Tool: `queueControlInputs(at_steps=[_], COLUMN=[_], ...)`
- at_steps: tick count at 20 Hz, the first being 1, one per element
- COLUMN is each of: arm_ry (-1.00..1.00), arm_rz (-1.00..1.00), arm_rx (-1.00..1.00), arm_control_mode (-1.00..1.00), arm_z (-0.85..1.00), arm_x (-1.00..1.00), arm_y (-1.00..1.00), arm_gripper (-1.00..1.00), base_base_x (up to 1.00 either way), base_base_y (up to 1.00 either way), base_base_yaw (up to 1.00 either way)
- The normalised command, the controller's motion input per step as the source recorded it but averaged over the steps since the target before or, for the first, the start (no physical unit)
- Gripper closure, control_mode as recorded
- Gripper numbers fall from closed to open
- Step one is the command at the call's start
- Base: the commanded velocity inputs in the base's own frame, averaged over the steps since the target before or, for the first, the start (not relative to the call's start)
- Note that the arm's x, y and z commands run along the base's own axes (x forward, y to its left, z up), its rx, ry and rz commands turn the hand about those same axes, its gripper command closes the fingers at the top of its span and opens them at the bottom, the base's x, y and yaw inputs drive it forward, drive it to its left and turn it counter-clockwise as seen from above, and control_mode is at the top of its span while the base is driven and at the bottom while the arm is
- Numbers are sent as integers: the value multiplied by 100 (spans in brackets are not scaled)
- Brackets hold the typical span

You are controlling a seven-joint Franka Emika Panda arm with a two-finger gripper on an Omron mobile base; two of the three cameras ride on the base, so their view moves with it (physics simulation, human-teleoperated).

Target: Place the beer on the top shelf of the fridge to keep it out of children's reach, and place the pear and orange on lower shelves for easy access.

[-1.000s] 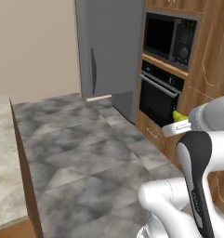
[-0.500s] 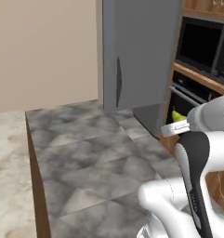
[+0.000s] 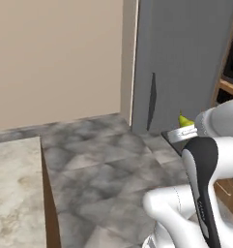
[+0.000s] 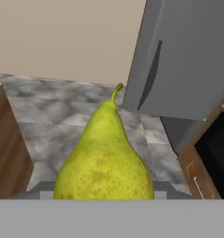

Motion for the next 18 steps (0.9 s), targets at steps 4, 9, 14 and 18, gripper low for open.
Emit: queueControlInputs(at_steps=[4, 9, 14, 18], arm_ry=[0, 0, 0, 0], arm_rz=[0, 0, 0, 0], arm_rx=[0, 0, 0, 0], arm_control_mode=[100, 100, 100, 100], arm_z=[0, 0, 0, 0], arm_x=[0, 0, 0, 0], arm_y=[0, 0, 0, 0], arm_gripper=[100, 100, 100, 100], base_base_x=[100, 100, 100, 100], base_base_y=[44, 43, 36, 34], base_base_yaw=[11, 9, 1, 0])
